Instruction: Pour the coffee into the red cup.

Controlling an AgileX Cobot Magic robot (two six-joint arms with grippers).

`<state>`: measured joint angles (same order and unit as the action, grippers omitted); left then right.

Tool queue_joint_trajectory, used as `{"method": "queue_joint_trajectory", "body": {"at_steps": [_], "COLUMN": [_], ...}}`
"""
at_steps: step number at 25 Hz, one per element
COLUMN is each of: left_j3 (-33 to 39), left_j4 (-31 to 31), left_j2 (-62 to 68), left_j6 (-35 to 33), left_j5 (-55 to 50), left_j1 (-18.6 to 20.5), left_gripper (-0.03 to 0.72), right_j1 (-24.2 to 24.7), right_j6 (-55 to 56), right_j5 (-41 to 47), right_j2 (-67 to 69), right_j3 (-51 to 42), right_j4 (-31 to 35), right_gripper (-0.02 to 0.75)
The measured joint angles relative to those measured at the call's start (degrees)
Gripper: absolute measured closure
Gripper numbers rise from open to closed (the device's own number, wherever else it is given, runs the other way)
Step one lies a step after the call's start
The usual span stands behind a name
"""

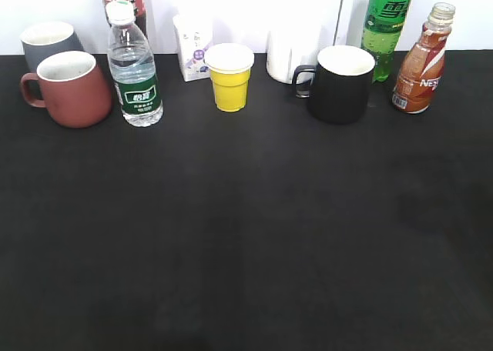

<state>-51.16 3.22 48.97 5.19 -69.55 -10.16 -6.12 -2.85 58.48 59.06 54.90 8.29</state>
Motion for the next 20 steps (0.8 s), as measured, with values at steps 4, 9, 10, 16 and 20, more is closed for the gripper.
{"method": "queue_joint_trajectory", "body": {"at_steps": [4, 9, 10, 16, 20], "left_j3": [0.0, 10.6, 13.2, 21.0, 21.0], "left_j4": [0.1, 0.1, 0.1, -0.3, -1.8], "left_j2": [-15.7, -24.8, -25.1, -25.3, -25.3], "left_j6": [0.0, 0.0, 0.0, 0.0, 0.0], "left_j5": [-0.3, 0.6, 0.9, 8.3, 8.6], "left_j1": [0.0, 0.0, 0.0, 0.0, 0.0], "left_gripper": [0.174, 0.174, 0.174, 0.174, 0.174], "right_j1": [0.0, 0.0, 0.0, 0.0, 0.0], "right_j6": [0.2, 1.6, 1.7, 2.2, 2.3], "right_j5": [2.3, 2.3, 2.3, 1.0, 1.0], "right_j2": [-16.4, -37.5, -40.7, -45.2, -45.2], "right_j3": [-5.3, -19.0, -21.1, -26.1, -26.1], "right_j4": [-0.1, -4.9, -6.8, -9.2, -7.2], "right_gripper": [0.148, 0.148, 0.149, 0.149, 0.149]}}
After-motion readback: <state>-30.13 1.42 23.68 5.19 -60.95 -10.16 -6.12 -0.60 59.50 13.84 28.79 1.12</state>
